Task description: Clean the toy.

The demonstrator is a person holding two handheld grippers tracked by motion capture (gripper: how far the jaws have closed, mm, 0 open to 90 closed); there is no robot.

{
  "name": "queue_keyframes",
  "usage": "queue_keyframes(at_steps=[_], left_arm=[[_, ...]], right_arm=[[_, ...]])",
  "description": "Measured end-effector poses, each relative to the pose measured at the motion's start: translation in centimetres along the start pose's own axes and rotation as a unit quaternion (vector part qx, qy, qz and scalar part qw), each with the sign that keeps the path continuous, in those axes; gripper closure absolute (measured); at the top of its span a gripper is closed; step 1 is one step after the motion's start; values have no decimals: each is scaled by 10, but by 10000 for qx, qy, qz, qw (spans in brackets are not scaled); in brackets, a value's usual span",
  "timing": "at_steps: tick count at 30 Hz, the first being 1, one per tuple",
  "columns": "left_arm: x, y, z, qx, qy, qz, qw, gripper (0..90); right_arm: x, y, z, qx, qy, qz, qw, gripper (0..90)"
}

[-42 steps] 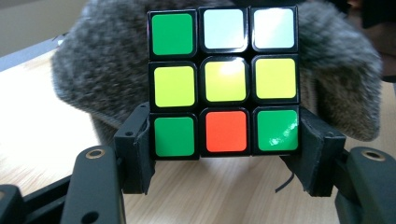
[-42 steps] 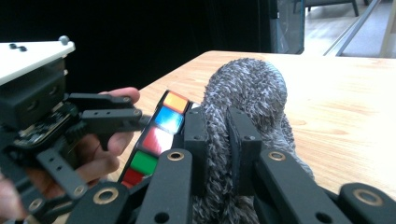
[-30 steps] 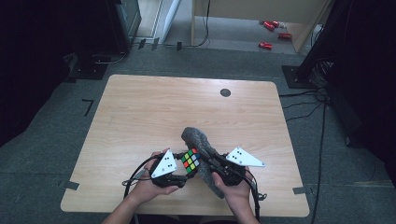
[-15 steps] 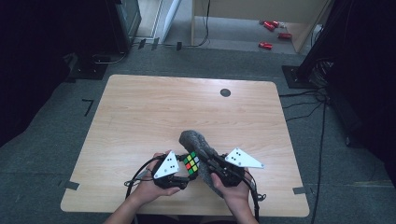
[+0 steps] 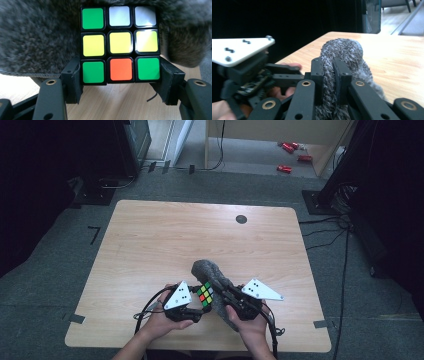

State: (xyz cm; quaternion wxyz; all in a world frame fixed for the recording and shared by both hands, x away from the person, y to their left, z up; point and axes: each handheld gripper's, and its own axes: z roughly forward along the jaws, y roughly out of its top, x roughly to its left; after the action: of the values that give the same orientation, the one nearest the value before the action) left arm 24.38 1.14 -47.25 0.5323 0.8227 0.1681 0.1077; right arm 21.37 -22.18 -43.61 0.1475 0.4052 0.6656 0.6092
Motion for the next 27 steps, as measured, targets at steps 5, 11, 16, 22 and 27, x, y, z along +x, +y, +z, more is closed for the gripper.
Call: queue_keyframes(at_steps=[5, 11, 16, 22, 27], left_arm=[[10, 0, -8, -103, 142, -177, 9997, 347], [3, 0, -1, -32, 83, -67, 9999, 347], [7, 1, -9, -207, 66, -106, 9997, 348], [8, 1, -10, -255, 34, -132, 9996, 348], [3, 3, -9, -312, -30, -22, 9995, 348]], right_arm=[[-7, -2, 0, 131, -87, 115, 9998, 814], [13, 5, 0, -56, 185, -200, 9996, 812], [-2, 0, -1, -51, -27, 81, 10000, 814], [-7, -2, -2, -76, -32, 326, 9994, 814], [9, 5, -5, -258, 155, 70, 9995, 814]])
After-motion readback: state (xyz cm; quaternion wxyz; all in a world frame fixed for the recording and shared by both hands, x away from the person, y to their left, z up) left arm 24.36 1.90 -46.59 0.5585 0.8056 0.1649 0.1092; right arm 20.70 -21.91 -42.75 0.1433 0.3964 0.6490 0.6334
